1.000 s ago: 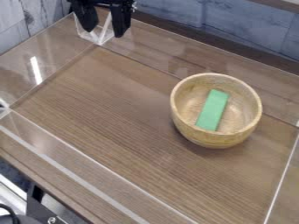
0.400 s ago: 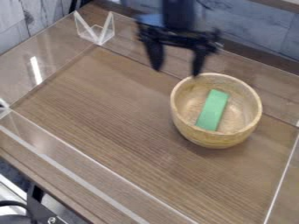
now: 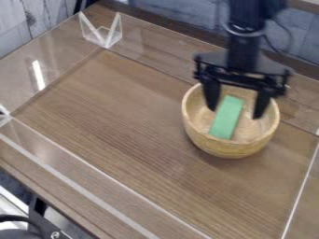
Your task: Move green stick from inside the wooden bowl to the table next to it
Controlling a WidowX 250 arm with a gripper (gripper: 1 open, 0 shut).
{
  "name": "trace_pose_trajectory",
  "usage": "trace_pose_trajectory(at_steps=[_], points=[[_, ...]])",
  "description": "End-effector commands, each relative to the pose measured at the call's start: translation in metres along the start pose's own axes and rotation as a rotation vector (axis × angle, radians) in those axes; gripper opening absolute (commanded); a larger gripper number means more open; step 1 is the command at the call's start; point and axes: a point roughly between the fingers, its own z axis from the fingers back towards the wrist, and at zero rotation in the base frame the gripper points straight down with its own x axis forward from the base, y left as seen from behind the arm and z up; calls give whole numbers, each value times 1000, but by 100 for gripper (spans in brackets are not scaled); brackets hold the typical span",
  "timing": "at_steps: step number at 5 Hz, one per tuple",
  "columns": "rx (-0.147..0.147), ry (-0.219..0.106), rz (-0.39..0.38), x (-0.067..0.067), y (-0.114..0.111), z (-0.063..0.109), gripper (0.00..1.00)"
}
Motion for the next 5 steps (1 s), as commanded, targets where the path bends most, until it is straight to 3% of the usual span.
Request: trace_pose_trajectory(at_steps=[1,3,5], points=[[-32,-50,27,14,-15,12,100],[-38,-21,-77,13,-6,-2,100],[-41,-25,5,17,9,-17,100]])
